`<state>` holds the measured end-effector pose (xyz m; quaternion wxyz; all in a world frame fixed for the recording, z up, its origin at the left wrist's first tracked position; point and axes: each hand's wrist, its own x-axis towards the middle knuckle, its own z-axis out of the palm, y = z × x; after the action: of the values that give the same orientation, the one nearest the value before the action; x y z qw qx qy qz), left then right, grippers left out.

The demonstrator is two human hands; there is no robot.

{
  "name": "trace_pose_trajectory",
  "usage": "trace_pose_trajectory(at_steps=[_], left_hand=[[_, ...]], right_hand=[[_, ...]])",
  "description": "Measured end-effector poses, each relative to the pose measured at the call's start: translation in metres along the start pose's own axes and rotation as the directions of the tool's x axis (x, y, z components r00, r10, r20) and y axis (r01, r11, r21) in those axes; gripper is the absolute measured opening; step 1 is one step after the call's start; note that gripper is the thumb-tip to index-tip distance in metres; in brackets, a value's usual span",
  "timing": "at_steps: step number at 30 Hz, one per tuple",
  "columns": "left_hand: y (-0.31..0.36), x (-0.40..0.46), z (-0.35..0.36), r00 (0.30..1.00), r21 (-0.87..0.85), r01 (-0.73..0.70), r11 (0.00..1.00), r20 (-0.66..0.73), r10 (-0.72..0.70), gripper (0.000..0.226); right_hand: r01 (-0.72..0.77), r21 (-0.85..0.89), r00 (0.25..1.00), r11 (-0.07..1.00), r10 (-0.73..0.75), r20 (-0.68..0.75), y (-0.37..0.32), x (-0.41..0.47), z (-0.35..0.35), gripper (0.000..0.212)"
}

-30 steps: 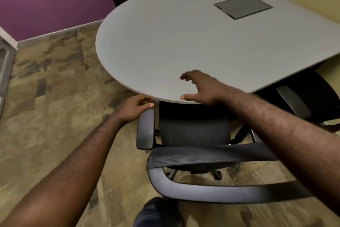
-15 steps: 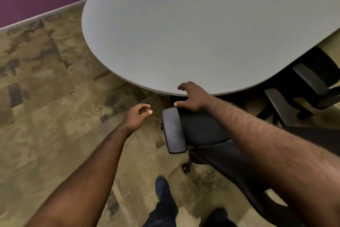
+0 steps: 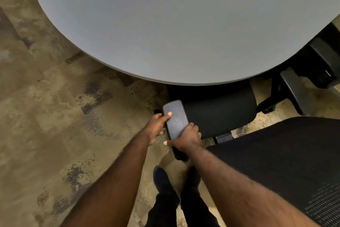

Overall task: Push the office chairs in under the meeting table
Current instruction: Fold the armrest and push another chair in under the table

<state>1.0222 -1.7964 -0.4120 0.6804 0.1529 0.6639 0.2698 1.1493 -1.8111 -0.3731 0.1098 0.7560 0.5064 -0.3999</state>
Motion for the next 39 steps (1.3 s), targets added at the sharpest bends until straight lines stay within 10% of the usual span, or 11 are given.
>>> trace_pose_trajectory(at_steps=[19,28,39], left_hand=[[-0.031,0.066,0.011,0.997,-0.039,-0.078,0.996,-0.03,0.076,0.045],[-0.017,0.056,0.008,0.997,-0.005,-0.072,0.997,-0.007,0.072,0.048],[0.036,-0.027,-0.029,0.8,0.453,-0.497,0.741,-0.093,0.593,0.059]], right_hand=[[-0.129,0.172,0.976,0.977,0.156,-0.153,-0.007,0.036,0.051,0.089],[-0.068,0.022,0.989,0.997,0.071,-0.132,-0.025,0.033,0.034,0.124],[0.255,-0.05,0.938,0.966,-0.259,-0.228,-0.064,-0.01,-0.067,0.118]])
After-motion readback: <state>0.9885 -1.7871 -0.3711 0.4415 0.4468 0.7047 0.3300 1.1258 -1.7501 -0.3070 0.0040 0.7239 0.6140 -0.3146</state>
